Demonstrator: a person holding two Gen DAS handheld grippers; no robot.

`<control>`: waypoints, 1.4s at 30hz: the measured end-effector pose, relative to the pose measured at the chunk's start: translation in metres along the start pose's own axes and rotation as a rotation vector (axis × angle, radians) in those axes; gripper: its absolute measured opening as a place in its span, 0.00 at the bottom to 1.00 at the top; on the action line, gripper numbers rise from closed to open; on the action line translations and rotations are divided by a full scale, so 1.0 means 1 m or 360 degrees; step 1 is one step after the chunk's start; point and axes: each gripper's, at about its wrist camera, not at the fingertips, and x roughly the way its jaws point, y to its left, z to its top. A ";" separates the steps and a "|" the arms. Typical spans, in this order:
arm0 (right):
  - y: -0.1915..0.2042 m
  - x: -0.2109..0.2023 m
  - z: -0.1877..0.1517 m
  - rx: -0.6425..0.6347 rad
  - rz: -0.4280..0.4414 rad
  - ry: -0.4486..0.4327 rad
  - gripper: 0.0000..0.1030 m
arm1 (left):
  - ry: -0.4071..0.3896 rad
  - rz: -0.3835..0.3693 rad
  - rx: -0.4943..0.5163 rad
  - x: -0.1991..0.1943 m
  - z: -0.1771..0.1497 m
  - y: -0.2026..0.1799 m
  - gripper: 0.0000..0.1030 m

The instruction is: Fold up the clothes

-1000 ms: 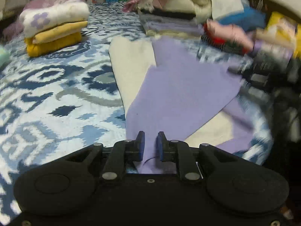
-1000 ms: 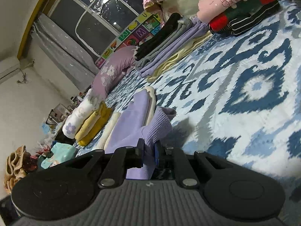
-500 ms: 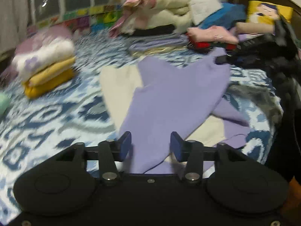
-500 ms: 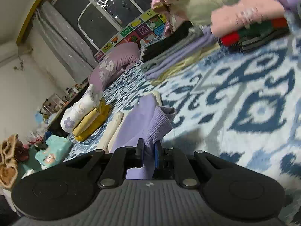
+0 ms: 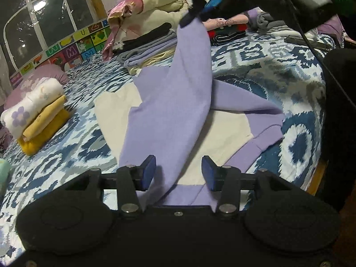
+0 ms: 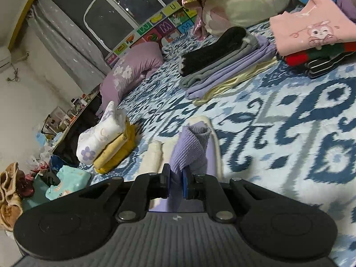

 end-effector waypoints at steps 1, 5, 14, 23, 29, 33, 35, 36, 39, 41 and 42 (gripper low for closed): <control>0.004 0.003 0.002 0.0009 0.0001 0.0010 0.12 | 0.0001 0.0000 -0.0012 0.001 0.000 0.002 0.44; 0.020 0.014 0.008 0.0017 0.0007 0.0050 0.12 | 0.0026 -0.0008 -0.0032 0.005 -0.002 0.004 0.40; 0.048 0.038 0.024 -0.0053 -0.0033 0.0074 0.12 | 0.0023 -0.0033 -0.0041 0.007 -0.003 0.002 0.36; 0.066 0.066 0.035 -0.0115 -0.0057 0.0110 0.12 | 0.0028 -0.0114 -0.0195 0.009 -0.008 0.016 0.24; 0.080 0.090 0.037 -0.0180 -0.0062 0.0137 0.12 | 0.0026 -0.0183 -0.0345 0.008 -0.012 0.030 0.20; 0.089 0.103 0.039 -0.0218 -0.0056 0.0154 0.12 | 0.0008 -0.0235 -0.0443 0.006 -0.015 0.038 0.20; 0.093 0.109 0.041 -0.0232 -0.0055 0.0156 0.12 | -0.0004 -0.0237 -0.0472 0.003 -0.016 0.042 0.20; 0.094 0.111 0.041 -0.0240 -0.0054 0.0157 0.12 | -0.0008 -0.0229 -0.0467 0.001 -0.017 0.043 0.20; 0.098 0.118 0.044 -0.0248 -0.0057 0.0160 0.12 | -0.0008 -0.0213 -0.0469 -0.002 -0.020 0.048 0.20; 0.098 0.122 0.046 -0.0248 -0.0062 0.0161 0.12 | -0.0004 -0.0217 -0.0479 -0.002 -0.022 0.051 0.20; 0.098 0.123 0.046 -0.0249 -0.0064 0.0163 0.12 | -0.0002 -0.0218 -0.0485 -0.003 -0.022 0.052 0.20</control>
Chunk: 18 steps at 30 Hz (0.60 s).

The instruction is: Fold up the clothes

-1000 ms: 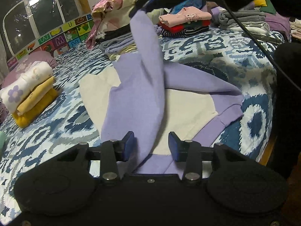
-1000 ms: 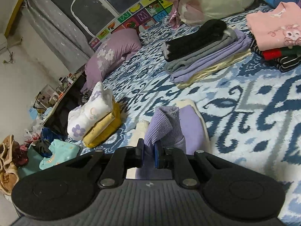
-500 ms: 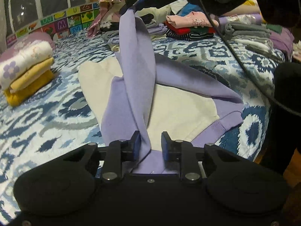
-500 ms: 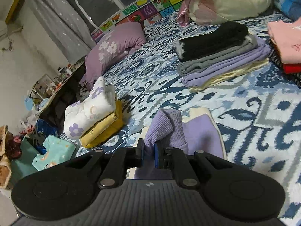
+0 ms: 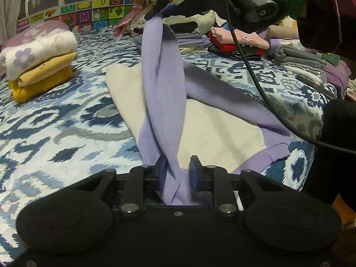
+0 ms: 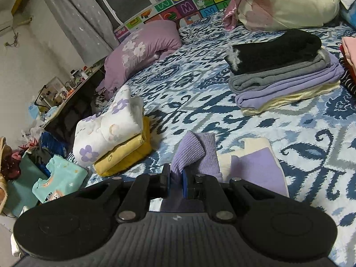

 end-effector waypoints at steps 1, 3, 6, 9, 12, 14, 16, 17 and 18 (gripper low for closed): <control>0.000 0.002 0.000 -0.0002 -0.0002 0.0004 0.12 | 0.0002 -0.0001 -0.0005 -0.001 0.000 0.002 0.20; 0.002 0.006 0.001 -0.0010 -0.0006 0.0014 0.12 | 0.0007 -0.0013 -0.0020 -0.001 -0.001 0.004 0.20; 0.004 0.011 0.001 -0.0032 -0.0010 0.0033 0.12 | 0.0016 -0.0028 -0.0039 0.000 -0.001 0.005 0.20; 0.009 0.020 0.001 -0.0062 -0.0024 0.0060 0.12 | 0.0024 -0.0037 -0.0053 0.001 -0.001 0.005 0.20; 0.013 0.032 0.001 -0.0094 -0.0055 0.0100 0.12 | 0.0031 -0.0045 -0.0065 0.001 -0.001 0.006 0.20; 0.016 0.041 0.001 -0.0115 -0.0079 0.0131 0.12 | 0.0034 -0.0051 -0.0075 0.002 -0.001 0.007 0.20; 0.018 0.051 0.002 -0.0139 -0.0108 0.0162 0.12 | 0.0035 -0.0057 -0.0083 0.002 -0.001 0.008 0.20; 0.019 0.057 0.001 -0.0154 -0.0126 0.0179 0.12 | 0.0036 -0.0059 -0.0084 0.003 -0.001 0.009 0.20; 0.020 0.063 0.001 -0.0164 -0.0145 0.0198 0.12 | 0.0036 -0.0061 -0.0085 0.003 -0.001 0.009 0.20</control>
